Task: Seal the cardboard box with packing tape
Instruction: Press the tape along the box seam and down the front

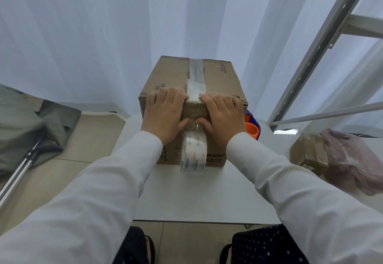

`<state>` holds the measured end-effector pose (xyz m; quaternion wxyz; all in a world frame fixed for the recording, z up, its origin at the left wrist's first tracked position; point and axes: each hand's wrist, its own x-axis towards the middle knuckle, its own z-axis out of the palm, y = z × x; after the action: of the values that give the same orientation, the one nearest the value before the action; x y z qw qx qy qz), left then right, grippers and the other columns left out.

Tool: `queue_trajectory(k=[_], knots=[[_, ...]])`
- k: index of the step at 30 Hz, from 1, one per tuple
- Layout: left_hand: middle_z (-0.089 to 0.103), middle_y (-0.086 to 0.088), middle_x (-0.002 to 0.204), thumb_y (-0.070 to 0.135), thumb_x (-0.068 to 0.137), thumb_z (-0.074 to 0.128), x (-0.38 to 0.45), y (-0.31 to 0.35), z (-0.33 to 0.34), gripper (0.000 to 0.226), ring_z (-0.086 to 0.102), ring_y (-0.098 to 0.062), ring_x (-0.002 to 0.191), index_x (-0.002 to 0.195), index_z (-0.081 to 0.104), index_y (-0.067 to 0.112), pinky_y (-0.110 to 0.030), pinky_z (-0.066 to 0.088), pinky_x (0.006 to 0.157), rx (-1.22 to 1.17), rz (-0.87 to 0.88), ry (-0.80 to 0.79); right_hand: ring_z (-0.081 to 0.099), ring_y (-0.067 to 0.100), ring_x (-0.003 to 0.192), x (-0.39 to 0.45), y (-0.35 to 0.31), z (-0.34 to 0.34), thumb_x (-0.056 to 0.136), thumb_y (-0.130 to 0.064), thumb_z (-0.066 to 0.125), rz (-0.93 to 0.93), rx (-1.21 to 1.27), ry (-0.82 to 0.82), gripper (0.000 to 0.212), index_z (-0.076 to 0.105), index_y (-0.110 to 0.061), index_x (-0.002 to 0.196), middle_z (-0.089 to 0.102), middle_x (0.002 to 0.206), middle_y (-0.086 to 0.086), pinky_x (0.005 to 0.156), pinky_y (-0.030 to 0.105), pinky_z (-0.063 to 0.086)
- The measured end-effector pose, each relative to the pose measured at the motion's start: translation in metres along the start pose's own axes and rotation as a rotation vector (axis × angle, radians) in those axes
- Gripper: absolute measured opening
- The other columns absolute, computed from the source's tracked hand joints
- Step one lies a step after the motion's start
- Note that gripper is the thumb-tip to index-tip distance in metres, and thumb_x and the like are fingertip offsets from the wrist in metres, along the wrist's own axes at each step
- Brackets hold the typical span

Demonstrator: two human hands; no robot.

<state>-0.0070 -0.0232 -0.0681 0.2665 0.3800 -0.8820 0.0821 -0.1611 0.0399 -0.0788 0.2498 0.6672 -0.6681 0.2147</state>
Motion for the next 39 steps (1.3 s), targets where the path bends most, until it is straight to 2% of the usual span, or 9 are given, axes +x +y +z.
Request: queue_trajectory(k=[9,14,18,22,28,31,34,36,39], knots=[[0.057,-0.008,0.119,0.037,0.072,0.068,0.001,-0.003,0.001,0.050,0.048,-0.033,0.111,0.114,0.053,0.013,-0.035,0.020,0.088,-0.022,-0.004,0.024,0.053,0.031,0.104,0.008,-0.004,-0.008,0.083,-0.042,0.060,0.060,0.062,-0.061,0.042,0.055,-0.017,0.116,0.061,0.112,0.007,0.091,0.044,0.036],[0.056,-0.007,0.121,0.035,0.073,0.068,0.001,-0.002,-0.001,0.048,0.047,-0.031,0.114,0.114,0.053,0.014,-0.034,0.019,0.090,-0.028,0.011,0.022,0.050,0.030,0.106,0.007,-0.004,-0.009,0.082,-0.044,0.059,0.064,0.049,-0.078,0.045,0.052,-0.018,0.119,0.058,0.116,0.007,0.093,0.043,0.035],[0.053,-0.001,0.127,0.031,0.081,0.062,0.001,-0.009,-0.005,0.043,0.042,-0.026,0.121,0.121,0.051,0.019,-0.034,0.019,0.095,-0.088,0.030,0.005,0.043,0.027,0.114,0.006,-0.004,-0.012,0.073,-0.056,0.063,0.036,0.022,-0.164,0.066,0.044,-0.021,0.125,0.050,0.125,0.004,0.098,0.041,0.029],[0.058,0.003,0.123,0.030,0.085,0.058,0.002,-0.012,-0.004,0.035,0.045,-0.022,0.119,0.118,0.056,0.021,-0.033,0.022,0.095,-0.190,0.020,0.048,0.042,0.028,0.115,0.006,-0.010,-0.007,0.075,-0.052,0.064,0.044,-0.006,-0.145,0.062,0.043,-0.019,0.123,0.049,0.125,0.006,0.098,0.041,0.028],[0.061,0.002,0.075,0.034,0.084,0.058,-0.007,-0.014,-0.023,0.021,0.052,-0.016,0.072,0.075,0.060,0.015,-0.025,0.039,0.067,-0.357,-0.020,0.177,0.047,0.028,0.108,0.006,-0.007,-0.007,0.070,-0.056,0.067,0.044,-0.009,-0.117,0.065,0.045,-0.019,0.120,0.052,0.118,0.006,0.094,0.041,0.032],[0.051,0.007,0.055,0.052,0.082,0.052,-0.010,-0.002,-0.033,0.041,0.048,-0.012,0.054,0.057,0.051,0.020,-0.026,0.041,0.056,-0.438,-0.160,-0.030,0.045,0.027,0.108,0.009,-0.005,-0.010,0.071,-0.058,0.064,0.035,-0.016,-0.142,0.065,0.044,-0.021,0.121,0.050,0.119,0.005,0.094,0.039,0.031],[0.060,0.002,0.061,0.069,0.074,0.049,-0.014,0.011,-0.023,0.054,0.057,-0.016,0.061,0.065,0.061,0.017,-0.028,0.047,0.061,-0.559,-0.424,-0.531,0.044,0.025,0.105,0.012,-0.004,-0.011,0.073,-0.060,0.059,0.035,-0.019,-0.126,0.060,0.045,-0.021,0.117,0.050,0.116,0.004,0.091,0.038,0.032],[0.062,0.003,0.068,0.061,0.077,0.054,-0.020,0.015,-0.013,0.045,0.058,-0.013,0.065,0.073,0.063,0.017,-0.021,0.046,0.058,-0.732,-0.543,-0.851,0.045,0.026,0.104,0.013,-0.006,-0.009,0.071,-0.061,0.061,0.037,-0.024,-0.102,0.061,0.046,-0.020,0.114,0.051,0.115,0.005,0.089,0.038,0.033],[0.067,-0.002,0.086,0.040,0.089,0.052,-0.025,0.015,-0.004,0.032,0.063,-0.015,0.080,0.102,0.061,0.012,-0.019,0.050,0.074,-1.080,-0.664,-1.009,0.038,0.030,0.122,0.012,-0.008,0.000,0.070,-0.054,0.067,-0.043,-0.053,-0.032,0.067,0.046,-0.014,0.120,0.048,0.131,0.011,0.100,0.041,0.027]])
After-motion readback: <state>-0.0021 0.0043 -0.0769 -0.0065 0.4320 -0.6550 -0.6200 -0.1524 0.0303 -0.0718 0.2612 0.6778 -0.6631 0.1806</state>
